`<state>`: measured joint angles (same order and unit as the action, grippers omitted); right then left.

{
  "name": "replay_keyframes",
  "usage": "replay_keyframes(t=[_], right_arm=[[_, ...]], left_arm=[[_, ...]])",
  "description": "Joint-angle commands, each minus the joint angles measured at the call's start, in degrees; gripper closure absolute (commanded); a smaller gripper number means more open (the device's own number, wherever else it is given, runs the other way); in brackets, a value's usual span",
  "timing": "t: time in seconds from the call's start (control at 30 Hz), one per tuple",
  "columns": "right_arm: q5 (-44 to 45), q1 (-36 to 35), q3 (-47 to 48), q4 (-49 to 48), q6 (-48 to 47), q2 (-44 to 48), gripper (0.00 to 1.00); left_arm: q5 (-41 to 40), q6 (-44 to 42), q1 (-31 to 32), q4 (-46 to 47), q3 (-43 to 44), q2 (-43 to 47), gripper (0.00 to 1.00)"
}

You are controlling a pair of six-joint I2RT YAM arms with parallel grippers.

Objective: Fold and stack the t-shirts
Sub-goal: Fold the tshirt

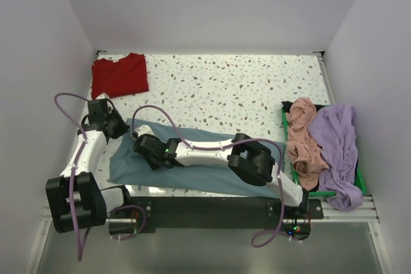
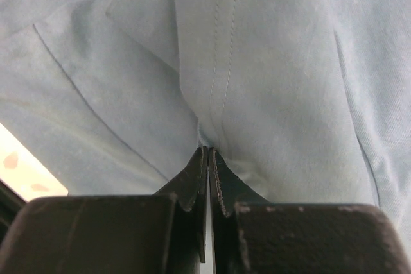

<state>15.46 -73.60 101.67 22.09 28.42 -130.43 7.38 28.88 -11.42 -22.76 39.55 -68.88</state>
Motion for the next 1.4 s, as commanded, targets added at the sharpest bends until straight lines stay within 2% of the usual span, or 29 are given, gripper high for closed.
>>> replay_keyframes(t=[0.0, 0.5, 0.83, 1.0, 1.37], right_arm=[[-0.52, -0.31, -1.21, 0.06, -0.48, 5.88, 1.00], [-5.44, -0.31, -6.57, 7.70, -2.49, 15.12, 1.00], [-7.20, -0.31, -9.82, 10.96, -3.46, 17.23, 1.00], [-7.55, -0.31, -11.05, 12.01, -3.99, 18.02, 1.00], [-7.38, -0.31, -12.72, 12.72, -3.46, 19.16, 1.00]], left_arm=[[0.10, -1.02, -0.53, -2.37, 0.88, 3.84, 1.00], [1.59, 2.05, -0.53, -18.27, 0.70, 15.27, 1.00], [1.76, 0.47, -0.45, -29.78, 0.35, 22.11, 1.00], [5.53, -1.81, -0.44, -32.86, -0.44, 24.67, 1.00], [8.97, -4.89, -0.01, -39.81, 2.99, 26.43, 0.90]])
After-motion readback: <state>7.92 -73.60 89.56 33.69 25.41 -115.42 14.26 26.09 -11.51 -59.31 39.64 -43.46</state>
